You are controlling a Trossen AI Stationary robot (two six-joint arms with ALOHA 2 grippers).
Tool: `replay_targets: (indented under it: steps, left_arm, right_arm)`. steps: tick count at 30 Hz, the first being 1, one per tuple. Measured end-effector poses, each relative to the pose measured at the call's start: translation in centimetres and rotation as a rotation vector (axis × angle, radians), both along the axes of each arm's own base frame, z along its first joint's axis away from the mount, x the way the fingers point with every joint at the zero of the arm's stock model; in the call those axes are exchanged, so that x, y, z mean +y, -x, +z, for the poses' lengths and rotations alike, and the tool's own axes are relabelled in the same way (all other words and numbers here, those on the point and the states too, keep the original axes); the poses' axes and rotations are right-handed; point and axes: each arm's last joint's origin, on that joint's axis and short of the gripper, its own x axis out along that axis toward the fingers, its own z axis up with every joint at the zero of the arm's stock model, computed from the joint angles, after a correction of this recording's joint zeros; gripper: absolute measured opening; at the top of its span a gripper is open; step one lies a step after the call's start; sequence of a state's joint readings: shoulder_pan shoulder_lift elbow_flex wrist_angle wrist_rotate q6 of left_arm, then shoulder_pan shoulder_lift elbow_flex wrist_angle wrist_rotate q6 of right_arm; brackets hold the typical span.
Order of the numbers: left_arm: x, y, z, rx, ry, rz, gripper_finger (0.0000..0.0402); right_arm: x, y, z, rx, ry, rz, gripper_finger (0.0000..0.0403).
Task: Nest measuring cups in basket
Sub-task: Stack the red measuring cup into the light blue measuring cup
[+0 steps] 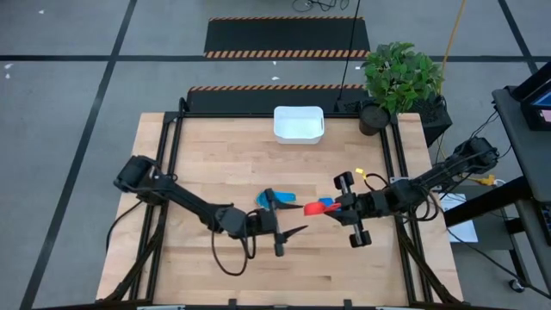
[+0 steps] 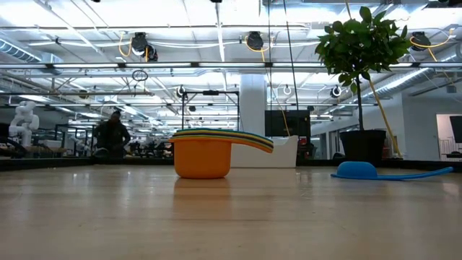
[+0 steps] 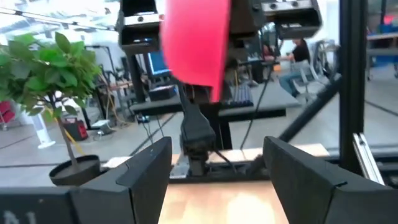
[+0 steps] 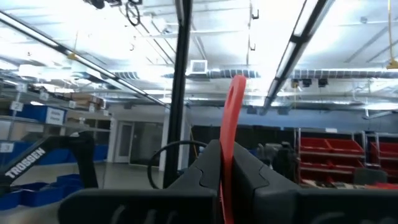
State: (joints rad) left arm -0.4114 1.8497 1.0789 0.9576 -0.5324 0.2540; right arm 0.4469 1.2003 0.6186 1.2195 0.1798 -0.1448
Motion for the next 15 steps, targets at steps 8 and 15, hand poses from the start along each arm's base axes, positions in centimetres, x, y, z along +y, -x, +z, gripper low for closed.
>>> replay_targets:
  steps: [8, 15]
  left_arm:
    - [0.1, -0.8, 0.6, -0.062, 0.020, 0.009, 0.0252]
    - [0.8, -1.2, 0.7, -0.082, 0.015, -0.078, 0.0191]
  right_arm:
    - [-0.1, 0.1, 0.2, -0.022, -0.003, -0.006, 0.0002]
    - [-0.1, -0.3, -0.1, -0.036, -0.018, -0.011, 0.0002]
